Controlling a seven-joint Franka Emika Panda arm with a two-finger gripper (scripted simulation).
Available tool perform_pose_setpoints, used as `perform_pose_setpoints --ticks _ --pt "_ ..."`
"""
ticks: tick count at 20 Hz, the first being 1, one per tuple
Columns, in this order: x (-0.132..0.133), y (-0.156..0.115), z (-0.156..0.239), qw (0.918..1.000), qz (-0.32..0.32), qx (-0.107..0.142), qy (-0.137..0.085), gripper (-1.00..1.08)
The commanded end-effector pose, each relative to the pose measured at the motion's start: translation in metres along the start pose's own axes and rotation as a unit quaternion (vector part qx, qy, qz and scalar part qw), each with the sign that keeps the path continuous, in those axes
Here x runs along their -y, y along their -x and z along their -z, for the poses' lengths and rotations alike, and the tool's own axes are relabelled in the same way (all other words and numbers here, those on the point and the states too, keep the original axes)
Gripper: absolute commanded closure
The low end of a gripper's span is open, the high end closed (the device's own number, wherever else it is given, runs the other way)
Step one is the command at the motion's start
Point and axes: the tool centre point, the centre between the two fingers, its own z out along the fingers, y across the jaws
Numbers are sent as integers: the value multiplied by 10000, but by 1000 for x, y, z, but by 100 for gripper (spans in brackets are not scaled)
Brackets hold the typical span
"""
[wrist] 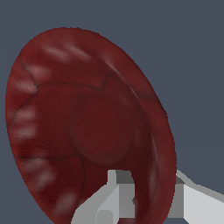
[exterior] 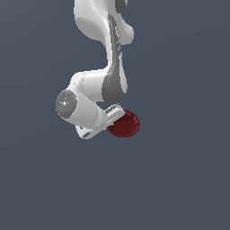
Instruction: Pick up the object and move it to a goal position.
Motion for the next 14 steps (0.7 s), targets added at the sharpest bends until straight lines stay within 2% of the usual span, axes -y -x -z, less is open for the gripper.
perform_pose_setpoints --ticks 1,14 --pt "14 -12 19 10000 3 -6 4 108" --pt "64 -59 89 10000 -1 -9 3 108"
